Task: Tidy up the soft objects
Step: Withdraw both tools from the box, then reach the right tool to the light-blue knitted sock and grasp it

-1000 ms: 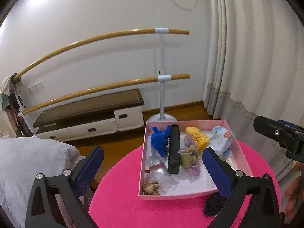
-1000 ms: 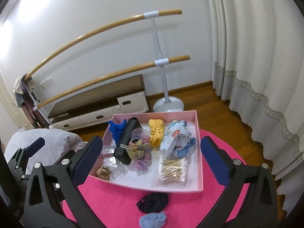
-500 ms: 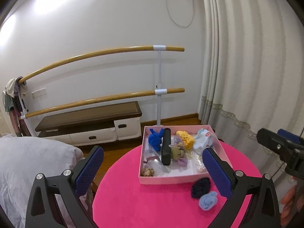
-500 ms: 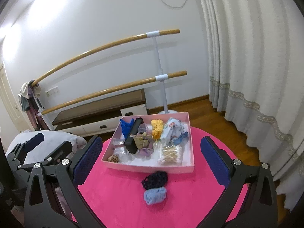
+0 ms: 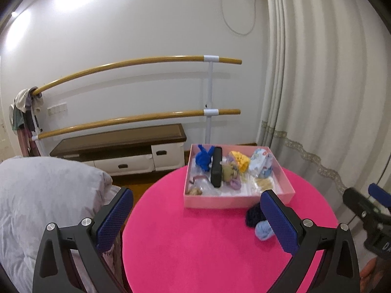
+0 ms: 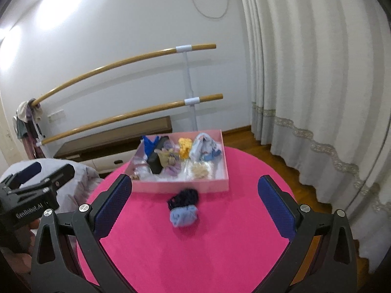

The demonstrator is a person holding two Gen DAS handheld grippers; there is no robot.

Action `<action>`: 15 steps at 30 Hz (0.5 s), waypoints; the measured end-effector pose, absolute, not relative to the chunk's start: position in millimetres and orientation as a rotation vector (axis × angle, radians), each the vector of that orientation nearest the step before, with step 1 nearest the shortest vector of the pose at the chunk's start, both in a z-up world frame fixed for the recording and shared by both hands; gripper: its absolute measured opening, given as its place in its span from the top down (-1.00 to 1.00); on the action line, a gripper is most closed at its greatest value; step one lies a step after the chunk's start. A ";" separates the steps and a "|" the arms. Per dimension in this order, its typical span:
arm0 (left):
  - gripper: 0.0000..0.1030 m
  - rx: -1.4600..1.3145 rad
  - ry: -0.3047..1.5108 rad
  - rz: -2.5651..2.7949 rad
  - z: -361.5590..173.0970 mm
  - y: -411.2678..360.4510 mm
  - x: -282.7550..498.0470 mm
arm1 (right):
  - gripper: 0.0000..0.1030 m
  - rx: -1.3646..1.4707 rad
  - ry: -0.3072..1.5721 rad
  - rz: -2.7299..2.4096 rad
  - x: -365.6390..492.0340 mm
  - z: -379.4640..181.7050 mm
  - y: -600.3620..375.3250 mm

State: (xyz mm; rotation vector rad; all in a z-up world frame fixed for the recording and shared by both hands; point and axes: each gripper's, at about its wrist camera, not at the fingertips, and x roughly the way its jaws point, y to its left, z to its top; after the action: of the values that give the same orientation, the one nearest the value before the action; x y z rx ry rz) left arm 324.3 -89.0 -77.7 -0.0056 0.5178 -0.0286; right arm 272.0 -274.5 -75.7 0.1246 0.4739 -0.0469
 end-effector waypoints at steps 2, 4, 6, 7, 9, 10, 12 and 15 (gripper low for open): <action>-1.00 -0.002 0.522 -0.022 -81.3 -88.9 315.7 | -1.00 0.126 0.491 -0.046 267.3 -84.5 -274.4; -1.00 -0.004 0.532 -0.021 -83.9 -88.6 311.3 | -1.00 0.121 0.510 -0.050 263.7 -92.6 -273.9; -1.00 -0.007 0.546 -0.022 -86.9 -88.3 306.1 | -1.00 0.126 0.519 -0.045 261.4 -98.1 -274.2; -1.00 -0.007 0.553 -0.026 -89.2 -89.0 303.3 | -1.00 0.127 0.526 -0.043 260.9 -100.8 -274.1; -1.00 -0.002 0.561 -0.030 -89.8 -90.8 300.6 | -1.00 0.124 0.534 -0.041 261.7 -103.8 -273.2; -1.00 0.002 0.565 -0.031 -90.6 -92.3 299.3 | -1.00 0.125 0.537 -0.039 261.5 -105.1 -272.7; -1.00 0.008 0.572 -0.036 -91.6 -93.6 297.4 | -1.00 0.125 0.539 -0.036 261.1 -106.0 -271.0; -1.00 0.004 0.578 -0.035 -91.3 -92.2 297.4 | -1.00 0.125 0.540 -0.032 260.0 -106.5 -271.2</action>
State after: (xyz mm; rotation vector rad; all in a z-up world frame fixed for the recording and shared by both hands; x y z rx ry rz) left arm 297.4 -92.2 -91.3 0.0038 0.5776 -0.0351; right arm 260.0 -271.2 -106.5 0.1251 0.5398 -0.0324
